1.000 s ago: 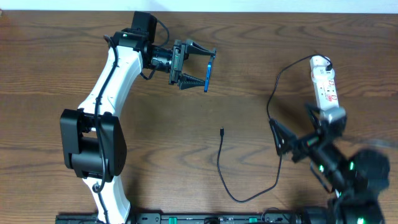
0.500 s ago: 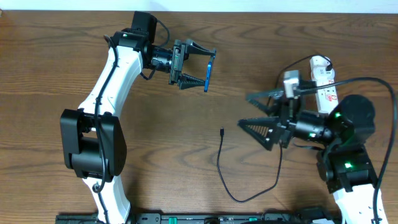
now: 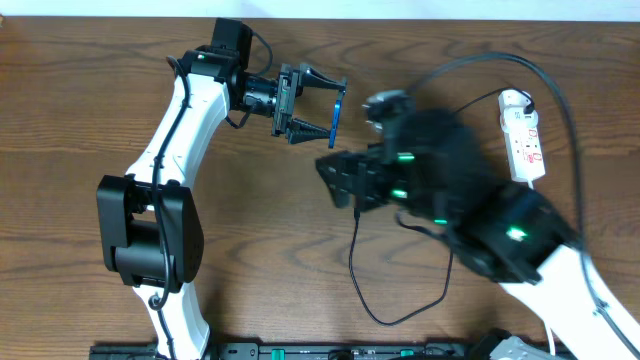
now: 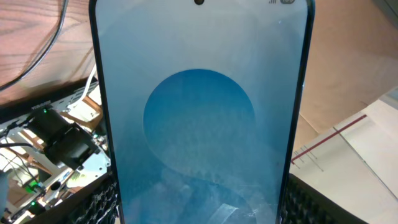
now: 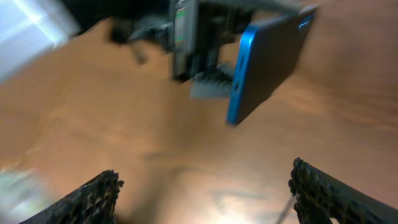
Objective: Plug charger to phone and switch on socket
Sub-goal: 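Reach the right gripper to the phone and grasp its edge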
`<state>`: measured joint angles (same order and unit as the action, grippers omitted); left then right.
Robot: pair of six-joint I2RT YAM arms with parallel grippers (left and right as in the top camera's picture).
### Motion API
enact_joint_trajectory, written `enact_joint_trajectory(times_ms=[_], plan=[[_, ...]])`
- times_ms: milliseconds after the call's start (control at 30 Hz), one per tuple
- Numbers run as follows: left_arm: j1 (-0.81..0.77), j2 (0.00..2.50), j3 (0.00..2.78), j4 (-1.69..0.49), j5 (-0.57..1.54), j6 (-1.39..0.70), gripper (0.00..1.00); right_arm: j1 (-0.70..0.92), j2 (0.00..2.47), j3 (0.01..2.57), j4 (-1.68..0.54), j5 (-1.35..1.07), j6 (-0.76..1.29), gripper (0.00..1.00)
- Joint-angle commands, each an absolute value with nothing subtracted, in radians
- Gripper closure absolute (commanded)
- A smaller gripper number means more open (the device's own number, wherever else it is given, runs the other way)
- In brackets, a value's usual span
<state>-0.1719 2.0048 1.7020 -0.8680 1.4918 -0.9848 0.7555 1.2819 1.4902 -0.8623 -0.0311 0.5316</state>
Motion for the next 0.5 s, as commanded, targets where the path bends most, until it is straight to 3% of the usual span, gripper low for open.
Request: enact_joint_trajectory(times_ms=[0, 233, 267, 333, 467], plan=[[-0.169, 1.973, 1.707, -0.869, 1.521, -0.982, 0.38, 0.858, 1.413, 1.594, -0.896, 0.419, 0.595, 0.12], [-0.169, 1.973, 1.707, -0.869, 1.516, -0.982, 0.38, 0.884, 1.56, 1.66, -0.929, 0.626, 0.723, 0.06], [-0.169, 1.973, 1.707, -0.869, 1.516, -0.982, 0.38, 0.875, 1.569, 1.66, -0.926, 0.624, 0.729, 0.09], [-0.169, 1.973, 1.707, -0.869, 1.515, -0.982, 0.38, 0.851, 1.579, 1.66, -0.918, 0.599, 0.728, 0.26], [-0.169, 1.973, 1.707, -0.869, 1.504, -0.982, 0.38, 0.837, 1.584, 1.66, -0.906, 0.572, 0.717, 0.31]])
